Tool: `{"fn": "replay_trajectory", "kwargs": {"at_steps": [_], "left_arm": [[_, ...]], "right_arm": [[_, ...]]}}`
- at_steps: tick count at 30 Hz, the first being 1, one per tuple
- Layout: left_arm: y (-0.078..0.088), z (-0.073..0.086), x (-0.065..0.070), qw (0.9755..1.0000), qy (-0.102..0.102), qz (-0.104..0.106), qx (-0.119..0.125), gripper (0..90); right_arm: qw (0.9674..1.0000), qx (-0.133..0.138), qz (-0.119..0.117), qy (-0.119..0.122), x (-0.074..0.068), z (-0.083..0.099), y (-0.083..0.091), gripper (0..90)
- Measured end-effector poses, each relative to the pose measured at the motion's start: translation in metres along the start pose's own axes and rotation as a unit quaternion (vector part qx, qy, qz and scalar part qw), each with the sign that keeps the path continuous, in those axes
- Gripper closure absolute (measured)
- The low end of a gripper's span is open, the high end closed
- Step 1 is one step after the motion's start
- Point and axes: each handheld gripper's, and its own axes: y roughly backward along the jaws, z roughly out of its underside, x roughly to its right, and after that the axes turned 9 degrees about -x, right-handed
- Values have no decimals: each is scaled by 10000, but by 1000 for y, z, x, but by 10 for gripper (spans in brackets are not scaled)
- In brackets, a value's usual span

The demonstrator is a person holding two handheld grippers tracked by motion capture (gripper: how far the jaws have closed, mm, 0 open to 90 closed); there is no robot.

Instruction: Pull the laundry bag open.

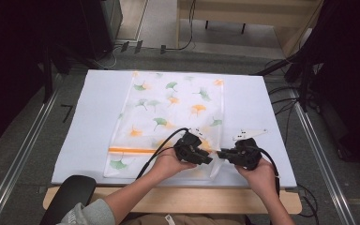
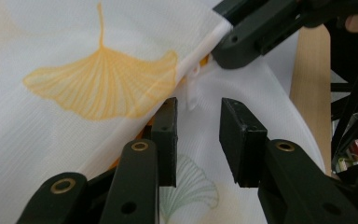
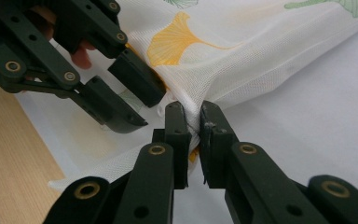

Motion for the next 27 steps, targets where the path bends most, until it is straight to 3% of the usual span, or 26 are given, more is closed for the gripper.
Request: {"fn": "replay_trajectory", "kwargs": {"at_steps": [6, 18, 23, 27], "left_arm": [[-3, -4, 2, 10000, -45, 41, -29, 697], [-4, -8, -1, 9998, 186, 95, -28, 815], [-3, -8, -2, 9997, 209, 78, 19, 900], [-1, -8, -2, 9998, 200, 90, -30, 900]], "right_arm": [[10000, -20, -62, 66, -3, -1, -1, 851], [9998, -40, -161, 60, -4, -2, -1, 851], [9998, -34, -183, 50, -5, -2, 0, 851], [9998, -14, -179, 55, -3, -1, 1, 850]]}}
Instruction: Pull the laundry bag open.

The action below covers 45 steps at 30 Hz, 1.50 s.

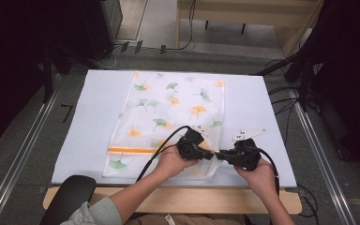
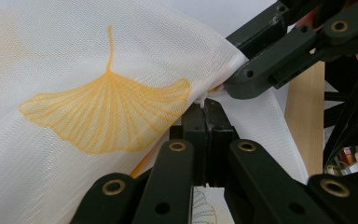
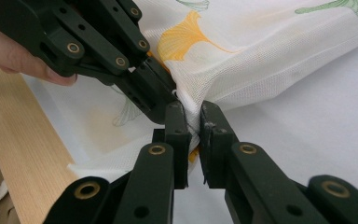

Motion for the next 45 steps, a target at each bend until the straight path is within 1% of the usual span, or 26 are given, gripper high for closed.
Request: {"fn": "replay_trajectory", "kwargs": {"at_steps": [3, 5, 7, 11, 12, 13, 15, 18, 21, 22, 23, 25, 26, 28, 34, 36, 38, 39, 42, 44, 45], "left_arm": [[1, 0, 0, 10000, 4, 4, -27, 900], [2, 1, -1, 10000, 48, 28, -40, 900], [2, 1, -1, 10000, 39, 34, -19, 900], [3, 2, 0, 10000, 2, 18, -54, 900], [3, 3, 0, 9999, -10, 27, -97, 900], [4, 4, 0, 9999, -11, -15, -105, 900], [5, 4, -2, 9999, 49, 15, -105, 900], [7, 5, -2, 10000, 40, 42, -44, 900], [7, 4, -2, 9999, 59, 72, -45, 900], [7, 4, -1, 10000, 41, 54, -46, 900], [7, 4, -1, 9999, 55, 92, -53, 900], [7, 4, -1, 10000, 42, 79, -33, 900], [7, 4, -1, 9999, 100, 118, -16, 900], [7, 3, -1, 9998, 115, 140, 17, 900], [6, 2, 0, 9998, 142, 128, 62, 898], [6, 2, -1, 9998, 152, 126, 86, 887], [6, 2, -1, 9997, 166, 155, 103, 849], [5, 2, 0, 9996, 176, 148, 133, 849], [5, 2, 0, 9997, 173, 133, 121, 856], [4, 2, 0, 9996, 196, 132, 163, 839], [4, 1, 2, 9996, 175, 53, 193, 818]], "right_arm": [[10000, 7, -2, -2, 0, 0, 0, 850], [10000, 1, 19, -1, 0, 0, 1, 850], [10000, 7, 15, 1, 0, 1, 1, 849], [10000, -3, 17, 8, 1, 1, 2, 849], [10000, 2, 23, 4, 1, 1, 2, 849], [10000, 2, 27, 2, 0, 1, 3, 849], [10000, -15, 28, -15, 1, 1, 2, 850], [10000, 12, 28, -35, 1, 1, 3, 850], [10000, 2, 26, -63, 1, 1, 3, 850], [10000, -11, 17, -75, 1, 1, 3, 851], [10000, -13, -2, -71, 1, 1, 3, 851], [10000, -33, -14, -45, 0, 1, 2, 852], [10000, -28, -36, -30, 0, 1, 2, 852], [10000, -40, -38, -14, -1, 0, 2, 853], [10000, -61, -45, 19, -2, 0, 2, 853], [9999, -72, -82, 26, -3, 0, 1, 853], [9999, -93, -77, 51, -4, -1, 1, 853], [9999, -95, -71, 55, -4, -1, 1, 854], [9999, -104, -77, 60, -4, -1, 1, 854], [9999, -96, -78, 59, -4, -1, 1, 854], [9999, -77, -93, 24, -5, -2, 2, 854]]}}
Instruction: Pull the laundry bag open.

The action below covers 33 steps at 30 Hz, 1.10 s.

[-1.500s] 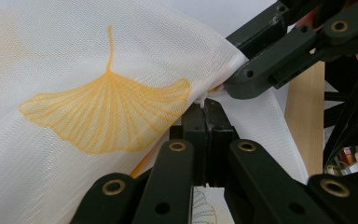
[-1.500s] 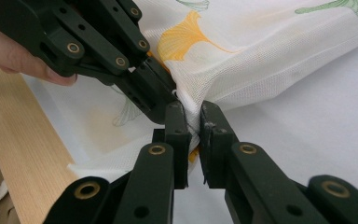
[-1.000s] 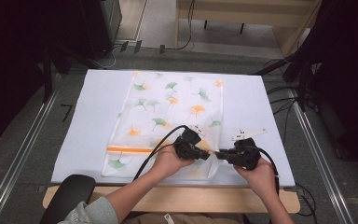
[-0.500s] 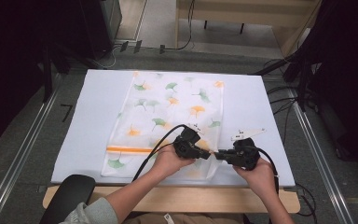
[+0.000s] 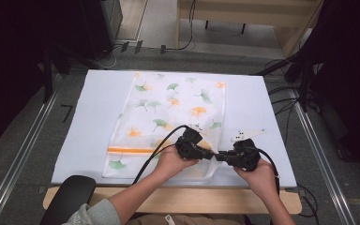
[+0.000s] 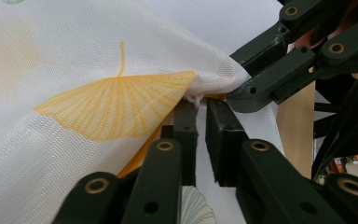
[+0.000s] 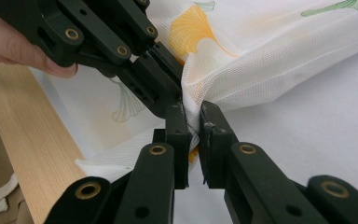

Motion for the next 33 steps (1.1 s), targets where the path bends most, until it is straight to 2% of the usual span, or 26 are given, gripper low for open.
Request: {"fn": "replay_trajectory", "kwargs": {"at_steps": [5, 10, 17, 19, 23, 27, 29, 30, 33], "left_arm": [[-1, 0, 1, 9999, -91, -43, 33, 818], [0, 0, 1, 9997, -203, -162, 47, 898], [1, 1, -1, 9999, -122, -34, 70, 900], [1, 1, 0, 9999, -158, -9, 58, 900], [3, 3, 4, 9997, -256, -23, -41, 900], [5, 3, 2, 9997, -210, -113, -94, 900], [5, 4, 2, 9996, -226, -119, -74, 900], [6, 4, 3, 9995, -252, -197, -46, 900], [9, 5, 1, 9995, -261, -162, -17, 900]], "right_arm": [[10000, 39, -57, -33, 2, 0, 3, 854], [9999, 65, -106, -38, 2, 0, 3, 855], [9999, 92, -96, -24, 1, 0, 4, 854], [9999, 121, -66, -38, 3, 0, 4, 854], [9999, 92, -14, -134, 8, 3, 6, 853], [9999, 52, -13, -97, 7, 3, 6, 854], [9999, 48, -7, -93, 6, 3, 6, 853], [9999, 57, -5, -88, 6, 3, 6, 854], [9999, 111, 10, -112, 7, 3, 7, 855]]}}
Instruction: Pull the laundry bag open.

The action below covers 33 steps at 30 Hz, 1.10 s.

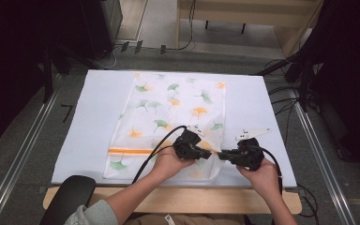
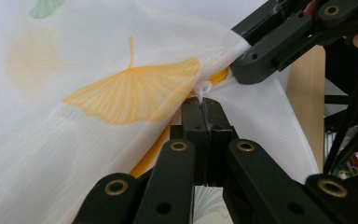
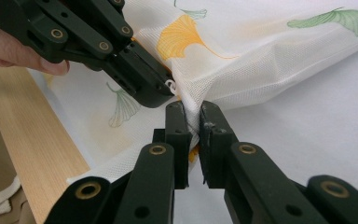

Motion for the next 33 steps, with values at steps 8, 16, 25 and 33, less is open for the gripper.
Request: {"fn": "replay_trajectory", "kwargs": {"at_steps": [8, 16, 25, 33], "left_arm": [[12, 10, -16, 9995, 255, 25, -188, 900], [12, 12, -16, 9995, 274, 33, -165, 900], [11, 12, -16, 9988, 280, -165, -375, 900], [28, 23, -29, 9967, 512, -269, -577, 900]], "right_arm": [[10000, -58, 68, -17, 4, 2, 0, 853], [9999, -85, 90, -36, 2, 1, -1, 853], [9998, -126, 131, 23, 1, 1, -2, 854], [9998, -134, 120, -25, 5, 2, -1, 853]]}}
